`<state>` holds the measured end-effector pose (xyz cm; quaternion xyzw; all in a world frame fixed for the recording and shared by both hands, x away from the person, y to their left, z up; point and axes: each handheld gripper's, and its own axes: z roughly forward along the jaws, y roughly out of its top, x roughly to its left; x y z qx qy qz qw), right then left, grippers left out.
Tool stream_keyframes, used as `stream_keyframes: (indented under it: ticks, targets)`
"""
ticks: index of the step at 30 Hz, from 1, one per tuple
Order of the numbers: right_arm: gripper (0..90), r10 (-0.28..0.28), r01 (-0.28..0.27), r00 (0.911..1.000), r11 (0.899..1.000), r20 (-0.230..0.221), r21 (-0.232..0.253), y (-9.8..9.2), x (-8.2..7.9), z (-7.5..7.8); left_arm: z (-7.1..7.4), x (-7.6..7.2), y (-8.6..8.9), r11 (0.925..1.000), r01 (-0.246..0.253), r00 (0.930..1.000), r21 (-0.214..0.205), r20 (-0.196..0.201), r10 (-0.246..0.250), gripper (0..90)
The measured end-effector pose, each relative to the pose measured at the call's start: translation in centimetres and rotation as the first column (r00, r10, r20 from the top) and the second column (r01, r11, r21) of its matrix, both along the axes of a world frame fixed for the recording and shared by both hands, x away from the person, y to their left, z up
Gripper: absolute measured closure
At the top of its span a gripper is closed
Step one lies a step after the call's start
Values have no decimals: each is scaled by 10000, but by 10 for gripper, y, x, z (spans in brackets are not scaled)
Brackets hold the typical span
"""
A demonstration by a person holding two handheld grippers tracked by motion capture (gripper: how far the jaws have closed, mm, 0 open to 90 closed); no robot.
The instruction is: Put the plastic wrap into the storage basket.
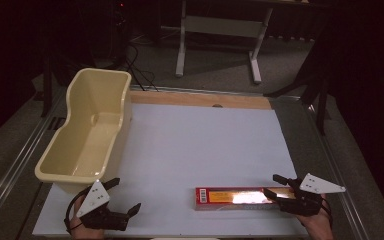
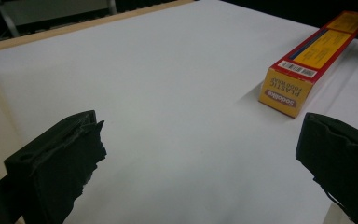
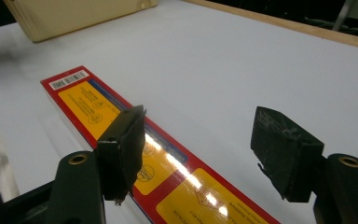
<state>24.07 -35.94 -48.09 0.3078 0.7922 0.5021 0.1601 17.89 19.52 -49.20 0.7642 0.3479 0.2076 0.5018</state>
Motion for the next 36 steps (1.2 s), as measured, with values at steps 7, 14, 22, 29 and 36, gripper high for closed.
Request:
stream_keyframes:
  ticks: [7, 14, 22, 29, 36]
  targets:
    - [356, 16, -17, 10000, 9999, -74, -145, 1, 1, 1, 0, -1, 0, 10000, 47, 10000, 32, 24, -47, 3]
    - [356, -5, -2, 9999, 9983, -116, -579, -3, 6, 10, -2, -4, 0, 10000, 36, 10000, 80, 20, -36, 3]
    - [354, 415, -482, 9982, 9840, -423, -1715, -4, 13, 16, -1, -7, 1, 10000, -23, 9999, 1, 98, 23, 3]
    - [346, 1051, -1270, 9900, 9548, -946, -2687, 1, 21, 19, -2, -7, 0, 10000, 6, 10000, 16, 76, -6, 3]
    - [293, 1934, -2411, 9661, 9132, -1712, -3286, 11, 30, 18, -2, -7, 0, 10000, 35, 10000, 56, 42, -35, 3]
